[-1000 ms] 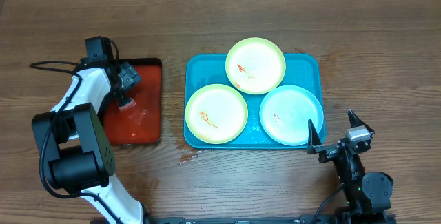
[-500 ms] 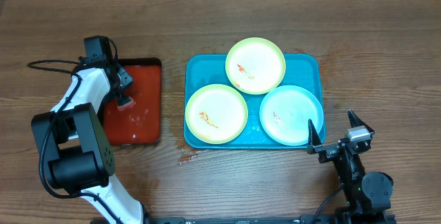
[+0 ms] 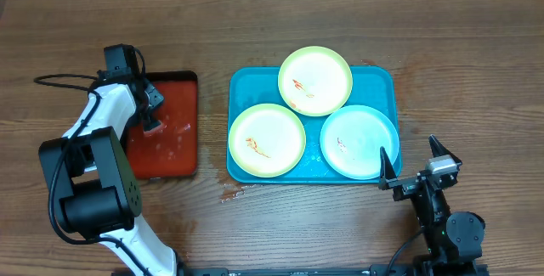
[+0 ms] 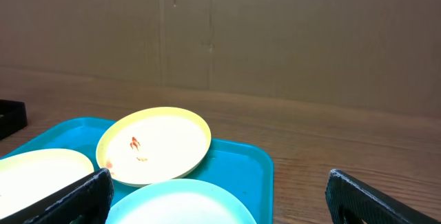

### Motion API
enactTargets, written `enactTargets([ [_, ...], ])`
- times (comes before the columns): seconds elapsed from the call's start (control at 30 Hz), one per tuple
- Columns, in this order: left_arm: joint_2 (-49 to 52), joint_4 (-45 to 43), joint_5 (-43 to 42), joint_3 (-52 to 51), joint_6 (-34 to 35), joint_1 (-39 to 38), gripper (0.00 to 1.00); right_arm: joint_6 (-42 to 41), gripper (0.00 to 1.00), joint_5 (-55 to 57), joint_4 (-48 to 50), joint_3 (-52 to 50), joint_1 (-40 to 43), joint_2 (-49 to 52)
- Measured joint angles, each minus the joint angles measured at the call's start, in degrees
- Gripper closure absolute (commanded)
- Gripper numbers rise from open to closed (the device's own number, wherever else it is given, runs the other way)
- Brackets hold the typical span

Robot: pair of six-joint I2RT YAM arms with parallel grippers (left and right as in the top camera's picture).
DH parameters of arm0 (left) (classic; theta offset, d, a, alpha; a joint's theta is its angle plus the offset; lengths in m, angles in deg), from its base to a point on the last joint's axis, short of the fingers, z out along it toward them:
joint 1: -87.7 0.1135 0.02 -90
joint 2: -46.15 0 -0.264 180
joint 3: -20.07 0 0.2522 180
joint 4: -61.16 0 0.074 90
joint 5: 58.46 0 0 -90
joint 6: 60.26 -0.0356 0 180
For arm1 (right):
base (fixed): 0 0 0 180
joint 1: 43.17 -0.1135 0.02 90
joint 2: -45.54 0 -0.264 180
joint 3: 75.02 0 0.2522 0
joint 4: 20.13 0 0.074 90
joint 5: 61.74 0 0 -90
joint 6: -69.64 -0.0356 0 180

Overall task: Clean dirty plates on tray and stack at the side
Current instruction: 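Dip and rub the held sponge in the red water tray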

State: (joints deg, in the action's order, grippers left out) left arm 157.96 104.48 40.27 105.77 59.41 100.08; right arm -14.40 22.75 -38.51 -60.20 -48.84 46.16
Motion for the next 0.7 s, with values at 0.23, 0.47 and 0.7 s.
enactTargets([
  [0.23,0.0,2.7,-1.4,0.0,-0.2,0.0,0.80,0.0,0.00,0.0,0.0,0.0,0.0,0.0],
  [0.47,0.0,10.4,-8.7,0.1,-0.2,0.0,0.00,0.0,0.00,0.0,0.0,0.0,0.0,0.0],
  [0.7,0.0,12.7,-10.5,0.2,-1.9,0.0,0.51,0.0,0.00,0.0,0.0,0.0,0.0,0.0],
])
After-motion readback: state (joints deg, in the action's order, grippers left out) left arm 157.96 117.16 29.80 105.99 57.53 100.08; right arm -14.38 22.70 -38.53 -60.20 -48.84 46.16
